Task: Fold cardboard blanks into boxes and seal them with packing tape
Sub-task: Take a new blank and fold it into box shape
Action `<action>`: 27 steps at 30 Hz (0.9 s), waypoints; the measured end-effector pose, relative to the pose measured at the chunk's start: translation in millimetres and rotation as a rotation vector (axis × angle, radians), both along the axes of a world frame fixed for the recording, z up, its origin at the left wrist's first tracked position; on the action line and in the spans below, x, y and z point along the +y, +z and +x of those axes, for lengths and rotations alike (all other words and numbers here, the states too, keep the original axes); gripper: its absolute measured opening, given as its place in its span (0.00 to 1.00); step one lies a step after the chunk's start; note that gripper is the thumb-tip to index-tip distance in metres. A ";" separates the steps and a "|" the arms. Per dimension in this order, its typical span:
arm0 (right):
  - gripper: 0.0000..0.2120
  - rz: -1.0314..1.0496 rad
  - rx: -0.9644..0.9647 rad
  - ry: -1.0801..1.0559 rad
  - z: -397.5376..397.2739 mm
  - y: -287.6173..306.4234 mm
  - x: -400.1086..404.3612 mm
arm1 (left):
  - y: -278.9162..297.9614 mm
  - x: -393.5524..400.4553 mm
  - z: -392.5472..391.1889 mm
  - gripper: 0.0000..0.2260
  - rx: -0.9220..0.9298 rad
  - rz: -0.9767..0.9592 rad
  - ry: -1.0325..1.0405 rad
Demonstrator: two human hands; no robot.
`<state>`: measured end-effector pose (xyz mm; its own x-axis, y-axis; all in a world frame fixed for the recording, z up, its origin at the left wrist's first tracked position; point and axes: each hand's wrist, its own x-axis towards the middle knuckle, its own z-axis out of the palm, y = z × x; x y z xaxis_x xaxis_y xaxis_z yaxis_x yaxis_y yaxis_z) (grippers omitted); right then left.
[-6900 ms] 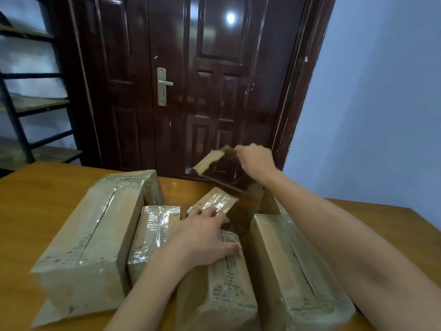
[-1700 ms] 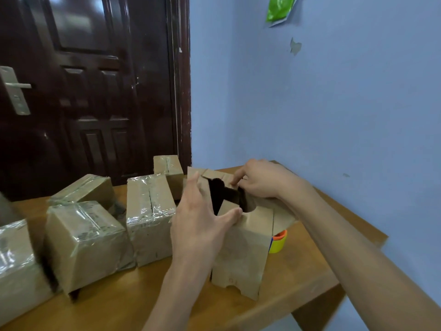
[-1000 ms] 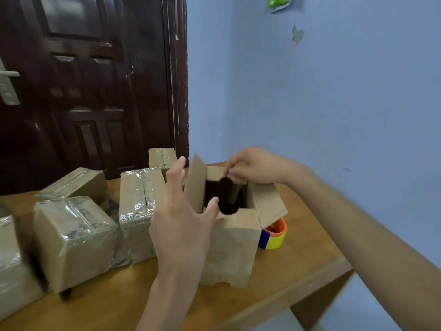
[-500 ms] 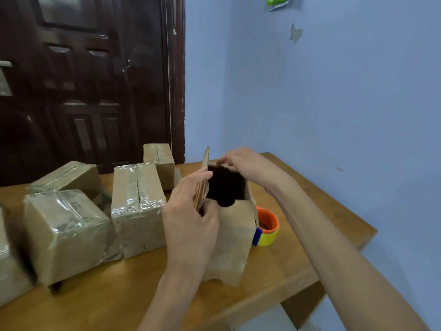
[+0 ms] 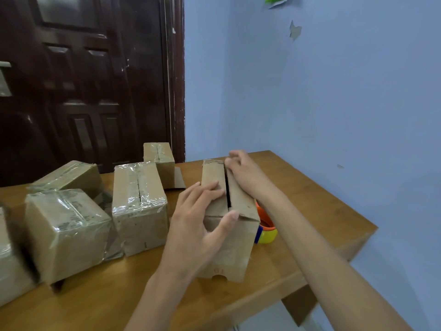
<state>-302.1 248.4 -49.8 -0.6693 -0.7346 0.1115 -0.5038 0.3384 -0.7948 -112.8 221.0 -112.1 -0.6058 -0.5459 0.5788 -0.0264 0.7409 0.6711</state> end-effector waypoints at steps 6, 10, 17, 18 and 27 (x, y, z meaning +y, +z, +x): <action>0.20 0.181 0.196 0.060 1.5 0.8 -4.3 | -4.5 7.2 -0.4 0.26 0.098 0.089 0.100; 0.19 0.092 0.126 0.024 5.3 -4.5 -1.9 | -24.0 52.7 -1.9 0.24 0.268 0.126 0.262; 0.15 0.010 -0.054 -0.054 14.9 -2.3 5.9 | -18.7 61.6 -8.4 0.33 0.090 -0.157 0.369; 0.11 -0.004 -0.136 -0.043 13.7 1.8 10.7 | -6.3 59.5 -1.1 0.31 0.068 -0.235 0.352; 0.21 0.362 -0.397 0.277 7.2 -12.3 81.1 | 153.4 -10.6 62.7 0.25 -0.636 -0.456 -0.191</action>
